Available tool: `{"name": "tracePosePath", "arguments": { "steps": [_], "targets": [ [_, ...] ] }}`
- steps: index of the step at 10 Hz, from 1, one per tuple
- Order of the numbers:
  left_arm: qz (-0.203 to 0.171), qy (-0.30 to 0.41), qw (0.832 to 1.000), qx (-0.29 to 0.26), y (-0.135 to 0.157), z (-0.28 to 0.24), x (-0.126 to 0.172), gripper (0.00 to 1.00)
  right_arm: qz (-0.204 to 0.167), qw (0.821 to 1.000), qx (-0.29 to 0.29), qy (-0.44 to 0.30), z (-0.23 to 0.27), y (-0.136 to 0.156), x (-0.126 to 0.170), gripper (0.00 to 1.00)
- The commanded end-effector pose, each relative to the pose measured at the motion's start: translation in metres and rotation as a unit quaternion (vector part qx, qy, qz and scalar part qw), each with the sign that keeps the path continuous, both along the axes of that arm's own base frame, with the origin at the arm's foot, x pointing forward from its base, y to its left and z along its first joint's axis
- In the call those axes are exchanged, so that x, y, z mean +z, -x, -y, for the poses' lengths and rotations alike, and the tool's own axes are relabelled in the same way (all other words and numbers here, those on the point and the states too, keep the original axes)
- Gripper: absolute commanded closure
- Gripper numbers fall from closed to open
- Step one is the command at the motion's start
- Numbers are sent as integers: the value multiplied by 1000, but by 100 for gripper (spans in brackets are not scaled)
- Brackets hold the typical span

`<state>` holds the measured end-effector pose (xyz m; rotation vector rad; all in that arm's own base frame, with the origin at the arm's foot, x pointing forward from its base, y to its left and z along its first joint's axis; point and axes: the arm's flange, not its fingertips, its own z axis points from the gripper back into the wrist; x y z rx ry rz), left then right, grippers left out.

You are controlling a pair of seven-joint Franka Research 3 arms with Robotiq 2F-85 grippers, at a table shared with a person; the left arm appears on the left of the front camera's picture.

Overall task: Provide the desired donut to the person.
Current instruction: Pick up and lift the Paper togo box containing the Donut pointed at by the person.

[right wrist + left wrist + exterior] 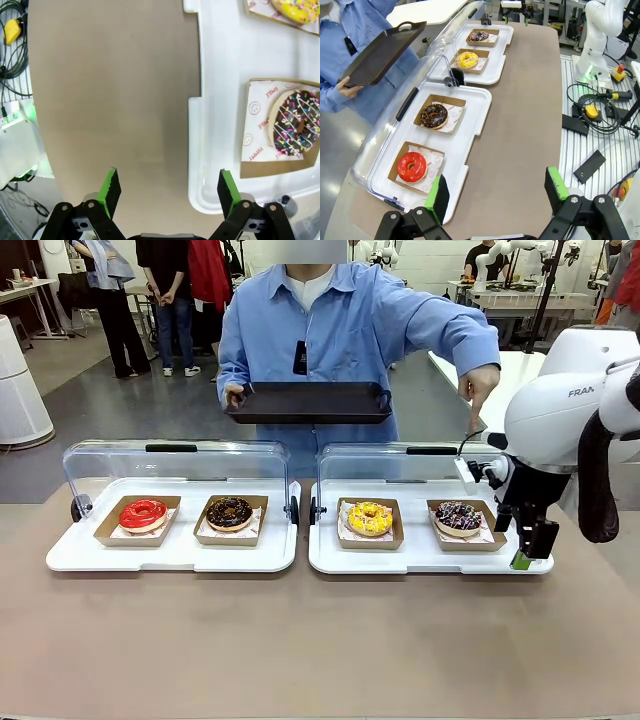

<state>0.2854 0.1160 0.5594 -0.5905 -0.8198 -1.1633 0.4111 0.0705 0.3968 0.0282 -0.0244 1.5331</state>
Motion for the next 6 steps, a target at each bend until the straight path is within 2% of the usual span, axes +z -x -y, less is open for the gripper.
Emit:
{"name": "tracePosePath", "arguments": {
  "steps": [1,3,6],
  "targets": [
    [6,6,1000,-4,-1,0,1,0,8,1000,15,-16,2,-17,-9,0],
    [6,6,1000,-4,-1,0,1,0,7,1000,7,-21,5,-28,-18,0],
    [6,6,1000,-4,-1,0,1,0,31,999,0,-22,8,-39,-29,0]
  ]
}}
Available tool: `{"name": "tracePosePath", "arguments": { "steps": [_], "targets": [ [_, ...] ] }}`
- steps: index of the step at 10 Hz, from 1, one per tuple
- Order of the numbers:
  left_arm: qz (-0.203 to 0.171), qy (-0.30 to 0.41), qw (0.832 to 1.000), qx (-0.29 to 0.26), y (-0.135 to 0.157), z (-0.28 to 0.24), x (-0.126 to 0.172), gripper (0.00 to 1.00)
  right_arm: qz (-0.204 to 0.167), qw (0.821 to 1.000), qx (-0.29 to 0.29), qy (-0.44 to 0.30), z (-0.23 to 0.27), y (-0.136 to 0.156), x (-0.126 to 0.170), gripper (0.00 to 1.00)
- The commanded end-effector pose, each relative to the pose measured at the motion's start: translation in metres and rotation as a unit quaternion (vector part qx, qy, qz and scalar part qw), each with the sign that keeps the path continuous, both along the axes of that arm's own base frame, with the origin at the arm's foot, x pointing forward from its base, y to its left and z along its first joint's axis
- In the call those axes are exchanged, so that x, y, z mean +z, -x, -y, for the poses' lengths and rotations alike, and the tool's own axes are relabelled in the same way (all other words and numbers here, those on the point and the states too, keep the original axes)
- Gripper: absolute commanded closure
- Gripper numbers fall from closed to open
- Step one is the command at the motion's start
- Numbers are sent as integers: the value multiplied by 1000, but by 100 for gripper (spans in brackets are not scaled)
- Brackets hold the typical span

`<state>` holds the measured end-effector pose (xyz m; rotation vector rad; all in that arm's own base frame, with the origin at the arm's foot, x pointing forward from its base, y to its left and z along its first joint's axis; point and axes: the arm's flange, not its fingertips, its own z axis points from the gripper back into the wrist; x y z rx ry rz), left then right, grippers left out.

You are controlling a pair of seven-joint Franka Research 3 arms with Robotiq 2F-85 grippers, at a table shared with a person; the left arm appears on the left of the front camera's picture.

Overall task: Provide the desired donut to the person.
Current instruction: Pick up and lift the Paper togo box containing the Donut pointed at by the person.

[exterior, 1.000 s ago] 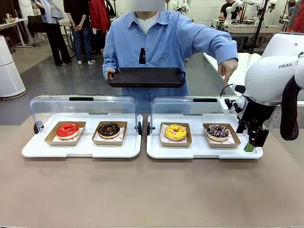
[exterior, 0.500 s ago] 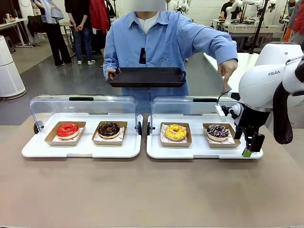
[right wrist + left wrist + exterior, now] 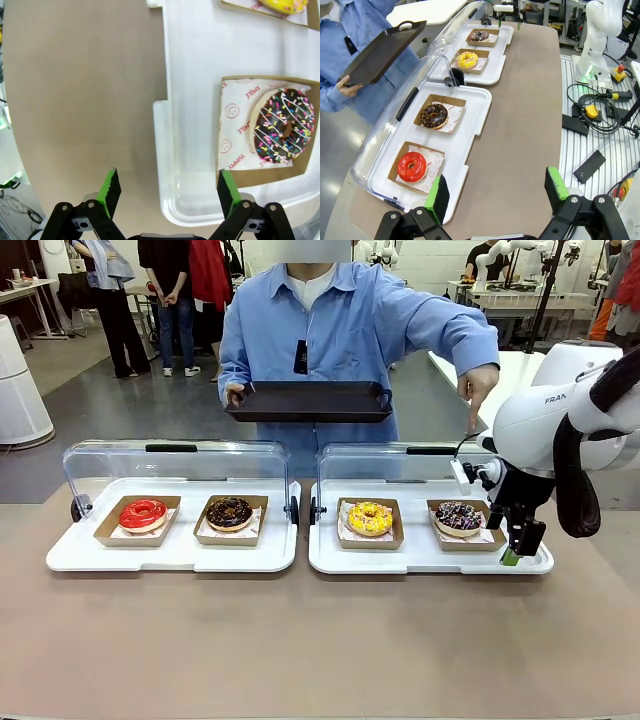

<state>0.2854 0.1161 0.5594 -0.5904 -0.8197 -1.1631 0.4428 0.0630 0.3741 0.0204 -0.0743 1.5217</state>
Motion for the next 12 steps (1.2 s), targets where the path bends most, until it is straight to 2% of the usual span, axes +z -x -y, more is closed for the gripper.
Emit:
{"name": "tracePosePath", "arguments": {
  "steps": [1,5,12],
  "targets": [
    [6,6,1000,-4,-1,0,1,0,16,1000,11,-8,1,-10,-12,0],
    [6,6,1000,-4,-1,0,1,0,27,999,11,-15,9,-25,-25,0],
    [6,6,1000,-4,-1,0,1,0,24,999,-44,-10,23,-55,-31,0]
  ]
}}
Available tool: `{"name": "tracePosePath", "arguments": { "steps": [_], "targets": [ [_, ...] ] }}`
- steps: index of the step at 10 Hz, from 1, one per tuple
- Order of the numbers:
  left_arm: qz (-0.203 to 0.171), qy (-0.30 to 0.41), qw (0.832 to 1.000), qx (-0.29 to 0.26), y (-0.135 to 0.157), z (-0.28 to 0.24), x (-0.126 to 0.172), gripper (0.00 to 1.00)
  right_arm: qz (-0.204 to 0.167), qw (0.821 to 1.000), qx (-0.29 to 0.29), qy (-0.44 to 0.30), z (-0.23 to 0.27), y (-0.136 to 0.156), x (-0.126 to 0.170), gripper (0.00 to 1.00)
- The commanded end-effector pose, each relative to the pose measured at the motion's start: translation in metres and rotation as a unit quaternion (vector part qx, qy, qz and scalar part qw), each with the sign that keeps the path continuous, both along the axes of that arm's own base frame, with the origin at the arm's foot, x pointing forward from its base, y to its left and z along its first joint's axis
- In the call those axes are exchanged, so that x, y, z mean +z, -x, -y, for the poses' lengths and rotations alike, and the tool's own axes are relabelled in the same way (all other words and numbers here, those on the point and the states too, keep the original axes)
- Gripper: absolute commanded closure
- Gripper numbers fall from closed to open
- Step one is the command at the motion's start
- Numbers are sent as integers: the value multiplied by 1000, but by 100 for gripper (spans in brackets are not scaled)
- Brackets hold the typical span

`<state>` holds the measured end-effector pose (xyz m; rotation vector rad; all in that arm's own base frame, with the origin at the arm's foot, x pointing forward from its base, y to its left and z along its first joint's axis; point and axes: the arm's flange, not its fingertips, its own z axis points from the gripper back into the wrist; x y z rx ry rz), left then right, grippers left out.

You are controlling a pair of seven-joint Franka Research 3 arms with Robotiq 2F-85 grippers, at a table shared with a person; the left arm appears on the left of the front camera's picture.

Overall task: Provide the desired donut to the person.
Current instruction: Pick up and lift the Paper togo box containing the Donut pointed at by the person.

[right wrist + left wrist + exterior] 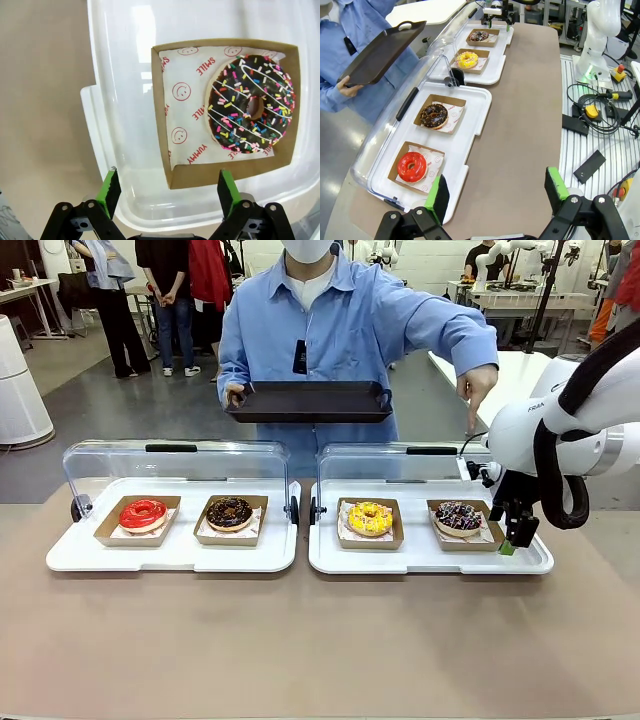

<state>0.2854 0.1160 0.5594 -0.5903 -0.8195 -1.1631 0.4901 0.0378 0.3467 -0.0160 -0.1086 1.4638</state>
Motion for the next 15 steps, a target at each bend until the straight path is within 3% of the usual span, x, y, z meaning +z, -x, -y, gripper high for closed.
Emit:
{"name": "tracePosePath", "arguments": {
  "steps": [1,15],
  "targets": [
    [6,6,1000,-4,-1,-1,1,0,-1,1000,-17,-11,-2,-11,-6,0],
    [6,6,1000,-4,-1,-1,1,0,-20,1000,-14,2,-7,-18,-31,0]
  ]
}}
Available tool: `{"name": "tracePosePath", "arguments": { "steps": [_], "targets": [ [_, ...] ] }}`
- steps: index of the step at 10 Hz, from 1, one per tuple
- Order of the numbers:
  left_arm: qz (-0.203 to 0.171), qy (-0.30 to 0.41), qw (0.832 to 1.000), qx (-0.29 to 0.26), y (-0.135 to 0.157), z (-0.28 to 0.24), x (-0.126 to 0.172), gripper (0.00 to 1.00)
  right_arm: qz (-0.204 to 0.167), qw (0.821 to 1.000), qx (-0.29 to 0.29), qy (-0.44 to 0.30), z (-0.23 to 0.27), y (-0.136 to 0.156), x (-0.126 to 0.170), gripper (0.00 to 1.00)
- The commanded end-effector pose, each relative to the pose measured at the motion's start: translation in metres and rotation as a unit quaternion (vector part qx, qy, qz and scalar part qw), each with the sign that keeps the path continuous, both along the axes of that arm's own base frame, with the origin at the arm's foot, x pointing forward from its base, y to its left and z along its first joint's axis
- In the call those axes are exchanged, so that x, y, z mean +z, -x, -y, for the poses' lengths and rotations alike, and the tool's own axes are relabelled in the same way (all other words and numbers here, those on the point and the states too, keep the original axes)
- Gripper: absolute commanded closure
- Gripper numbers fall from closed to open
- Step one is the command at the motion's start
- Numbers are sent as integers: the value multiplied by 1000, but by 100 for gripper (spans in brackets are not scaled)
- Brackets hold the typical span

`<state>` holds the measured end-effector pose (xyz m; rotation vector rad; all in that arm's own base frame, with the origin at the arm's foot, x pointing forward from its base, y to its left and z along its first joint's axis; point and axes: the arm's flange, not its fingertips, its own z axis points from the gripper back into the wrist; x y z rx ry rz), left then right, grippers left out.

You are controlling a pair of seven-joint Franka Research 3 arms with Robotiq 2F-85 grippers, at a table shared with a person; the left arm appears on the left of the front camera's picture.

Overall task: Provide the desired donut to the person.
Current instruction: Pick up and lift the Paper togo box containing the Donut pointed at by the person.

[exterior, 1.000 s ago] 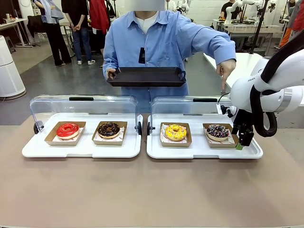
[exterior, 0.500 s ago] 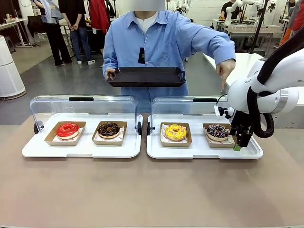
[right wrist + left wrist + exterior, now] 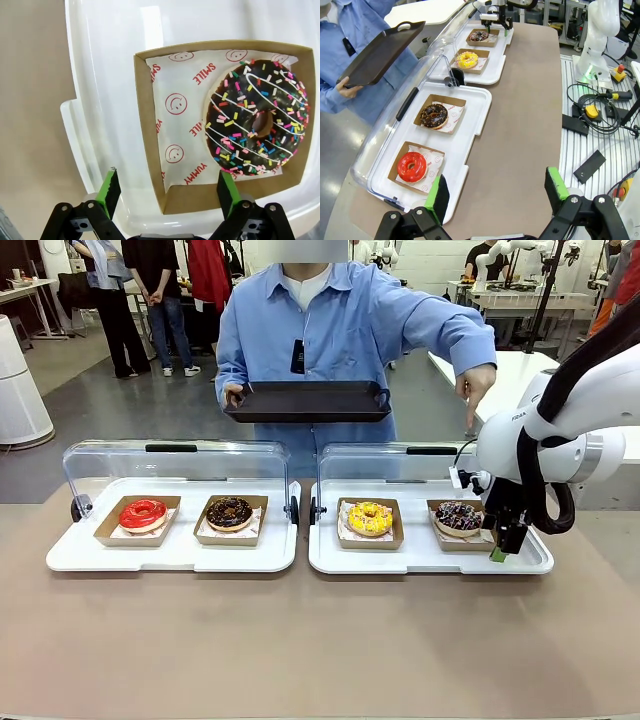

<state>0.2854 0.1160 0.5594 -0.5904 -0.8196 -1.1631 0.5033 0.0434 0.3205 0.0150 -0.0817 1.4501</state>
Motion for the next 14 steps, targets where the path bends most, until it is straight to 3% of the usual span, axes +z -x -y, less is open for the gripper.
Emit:
{"name": "tracePosePath", "arguments": {
  "steps": [1,3,4,5,14],
  "targets": [
    [6,6,1000,-4,-1,-1,1,0,-2,1000,-4,6,-2,-4,-6,0],
    [6,6,1000,-4,-1,-1,1,0,-2,1000,0,5,-2,-4,-7,44],
    [6,6,1000,-4,-1,-1,1,0,-2,1000,1,5,-2,-4,-7,53],
    [6,6,1000,-4,-1,-1,1,0,-2,1000,1,5,-2,-4,-7,98],
    [6,6,1000,-4,-1,-1,1,0,-5,1000,8,9,-1,-5,-8,100]
  ]
}}
